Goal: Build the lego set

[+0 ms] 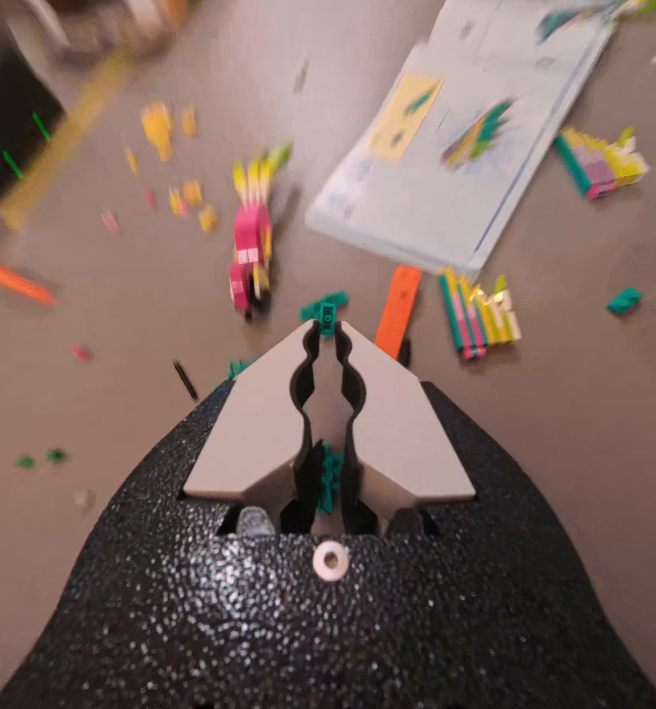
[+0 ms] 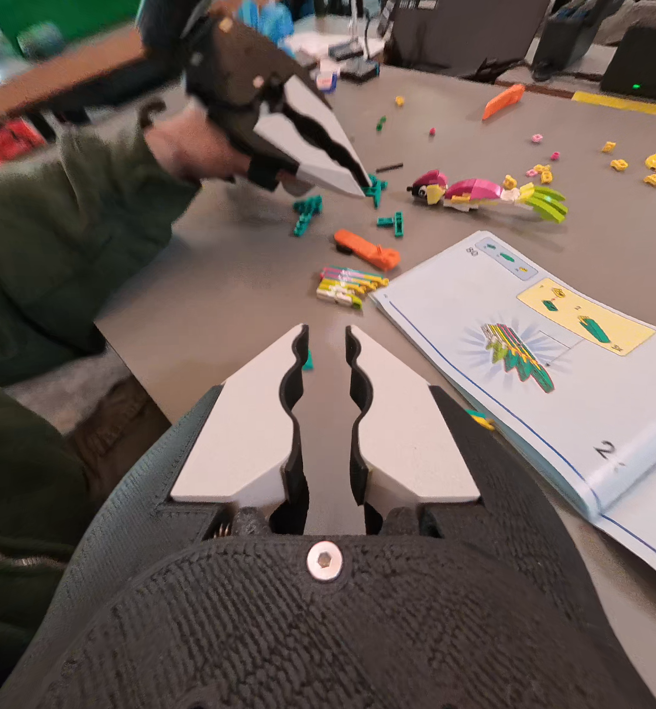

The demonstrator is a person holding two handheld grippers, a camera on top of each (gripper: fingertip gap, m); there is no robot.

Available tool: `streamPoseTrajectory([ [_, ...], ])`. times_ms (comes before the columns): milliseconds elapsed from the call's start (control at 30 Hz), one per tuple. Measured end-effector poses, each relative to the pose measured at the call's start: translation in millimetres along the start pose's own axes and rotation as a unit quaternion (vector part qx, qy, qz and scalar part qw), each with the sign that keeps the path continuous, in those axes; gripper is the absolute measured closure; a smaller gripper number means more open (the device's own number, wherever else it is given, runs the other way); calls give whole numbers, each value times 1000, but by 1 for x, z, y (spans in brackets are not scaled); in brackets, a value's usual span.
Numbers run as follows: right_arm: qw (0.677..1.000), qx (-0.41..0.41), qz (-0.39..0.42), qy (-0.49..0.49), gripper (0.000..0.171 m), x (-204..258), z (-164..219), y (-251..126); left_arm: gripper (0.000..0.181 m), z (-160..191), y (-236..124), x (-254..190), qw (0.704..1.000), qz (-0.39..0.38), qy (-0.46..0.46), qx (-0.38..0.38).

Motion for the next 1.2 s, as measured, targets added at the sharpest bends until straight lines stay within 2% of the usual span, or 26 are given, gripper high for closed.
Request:
streamPoseTrajectory([
  [33, 999, -22, -16, 24, 153, 2, -4, 3, 176, -14, -9, -8, 997, -29, 58, -51],
  [67, 996, -50, -41, 59, 153, 4, -9, 5, 176, -28, -18, -20, 985, -59, 124, -104],
  [133, 979, -107, -92, 147, 152, 3, -20, 9, 176, -49, -34, -48, 941, -122, 258, -184],
  [267, 931, -160, -164, 285, 148, -6, -30, 15, 177, -65, -45, -91, 822, -278, 442, -229],
  [367, 892, -173, -229, 349, 148, -6, -31, 19, 176, -66, -40, -108, 764, -317, 515, -224],
  [500, 864, -182, -264, 389, 152, -6, -29, 23, 176, -66, -36, -116, 726, -345, 556, -210],
  [600, 848, -192, -278, 409, 154, -6, -28, 23, 176, -64, -33, -119, 712, -349, 573, -205],
  [833, 844, -186, -286, 413, 156, -5, -26, 25, 176, -63, -29, -123, 698, -347, 595, -197],
  [933, 847, -182, -284, 411, 164, -5, -25, 26, 176, -62, -29, -125, 689, -348, 604, -197],
  [1000, 847, -179, -287, 410, 165, -5, -24, 26, 176, -61, -29, -125, 687, -346, 608, -198],
  [1033, 852, -176, -283, 405, 165, -5, -23, 26, 176, -61, -29, -125, 693, -335, 605, -201],
  [1100, 865, -175, -266, 387, 165, -7, -20, 24, 171, -59, -29, -123, 725, -298, 582, -216],
  [1133, 879, -168, -247, 372, 165, -10, -17, 22, 158, -57, -29, -118, 747, -283, 563, -214],
  [1200, 935, -112, -162, 294, 165, -15, -5, 18, 150, -56, -33, -100, 793, -287, 499, -199],
])
Point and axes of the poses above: each gripper's, where its closed fingertips meet, y out along the fingers, z out of its underside, x = y × z across the jaws, the point moved 8 cm from there along -y, back along the fingers, and after that the axes turned 5 degrees about y, right-handed, at the moved point
